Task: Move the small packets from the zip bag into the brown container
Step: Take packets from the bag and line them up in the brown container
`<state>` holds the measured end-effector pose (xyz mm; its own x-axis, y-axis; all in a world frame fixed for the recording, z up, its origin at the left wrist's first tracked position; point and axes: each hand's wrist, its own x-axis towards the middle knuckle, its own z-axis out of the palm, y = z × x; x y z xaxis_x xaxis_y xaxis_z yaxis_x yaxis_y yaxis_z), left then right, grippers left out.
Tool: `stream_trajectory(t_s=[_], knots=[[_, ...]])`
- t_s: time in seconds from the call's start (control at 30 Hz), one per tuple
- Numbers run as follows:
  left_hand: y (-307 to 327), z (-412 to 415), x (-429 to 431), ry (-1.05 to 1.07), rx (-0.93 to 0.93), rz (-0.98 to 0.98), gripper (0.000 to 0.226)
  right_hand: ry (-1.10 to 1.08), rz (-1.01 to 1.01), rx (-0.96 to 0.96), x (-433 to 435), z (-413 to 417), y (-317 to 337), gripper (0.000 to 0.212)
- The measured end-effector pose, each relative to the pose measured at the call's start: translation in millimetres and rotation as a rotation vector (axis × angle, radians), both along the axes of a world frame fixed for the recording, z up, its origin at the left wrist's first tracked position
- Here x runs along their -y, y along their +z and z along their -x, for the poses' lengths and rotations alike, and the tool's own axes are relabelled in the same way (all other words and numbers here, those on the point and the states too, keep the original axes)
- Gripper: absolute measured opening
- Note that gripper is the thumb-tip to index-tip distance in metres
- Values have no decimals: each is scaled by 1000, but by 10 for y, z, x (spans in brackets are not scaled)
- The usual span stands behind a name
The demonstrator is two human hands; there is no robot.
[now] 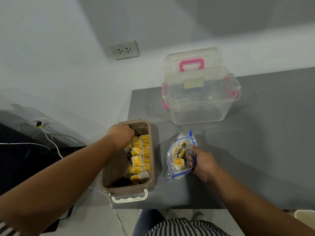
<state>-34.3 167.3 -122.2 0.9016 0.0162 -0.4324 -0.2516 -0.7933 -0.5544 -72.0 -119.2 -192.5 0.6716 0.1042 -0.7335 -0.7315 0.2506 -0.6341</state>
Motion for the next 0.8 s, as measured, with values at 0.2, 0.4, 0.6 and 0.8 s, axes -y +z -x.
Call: stream_trajectory(t_s=[0.2, 0.4, 0.6, 0.8], knots=[[-58, 31, -81, 3, 6, 3, 23, -15, -13, 6, -33, 34, 58, 29], [-56, 34, -54, 50, 31, 51, 23, -39, -37, -14, -64, 53, 62, 28], [74, 1, -47, 175, 1, 251, 19, -38, -67, -9, -59, 59, 42, 27], [398, 76, 47, 183, 50, 447, 9, 0, -91, 13, -24, 82, 0, 31]])
